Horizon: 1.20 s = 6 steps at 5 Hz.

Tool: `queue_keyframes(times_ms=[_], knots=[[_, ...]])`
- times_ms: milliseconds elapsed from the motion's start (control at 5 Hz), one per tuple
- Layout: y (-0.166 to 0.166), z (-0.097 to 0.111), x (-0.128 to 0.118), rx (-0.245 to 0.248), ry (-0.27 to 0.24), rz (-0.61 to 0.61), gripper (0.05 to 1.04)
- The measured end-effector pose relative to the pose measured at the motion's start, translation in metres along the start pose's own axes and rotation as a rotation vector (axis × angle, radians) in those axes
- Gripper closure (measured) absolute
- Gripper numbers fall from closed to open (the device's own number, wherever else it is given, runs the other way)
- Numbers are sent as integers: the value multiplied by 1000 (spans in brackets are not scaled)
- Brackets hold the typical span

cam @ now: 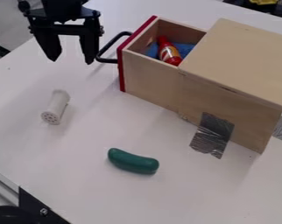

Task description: Take the thing out of the drawer and put it on the left side of the table

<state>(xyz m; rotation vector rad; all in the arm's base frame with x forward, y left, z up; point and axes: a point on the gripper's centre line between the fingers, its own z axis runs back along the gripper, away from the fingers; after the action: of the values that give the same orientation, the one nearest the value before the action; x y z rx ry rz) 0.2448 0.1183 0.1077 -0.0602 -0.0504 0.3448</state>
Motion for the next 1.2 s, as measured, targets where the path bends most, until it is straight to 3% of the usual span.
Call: queue_keyframes(times_ms=[200,400,800,1200], knots=[[-1,-7,-3,-5,26,3,85],[-26,-4,4,-47,16,25,85],[-82,-11,39,-92,37,72,85],[-120,-21,77,-73,-15,101,85]])
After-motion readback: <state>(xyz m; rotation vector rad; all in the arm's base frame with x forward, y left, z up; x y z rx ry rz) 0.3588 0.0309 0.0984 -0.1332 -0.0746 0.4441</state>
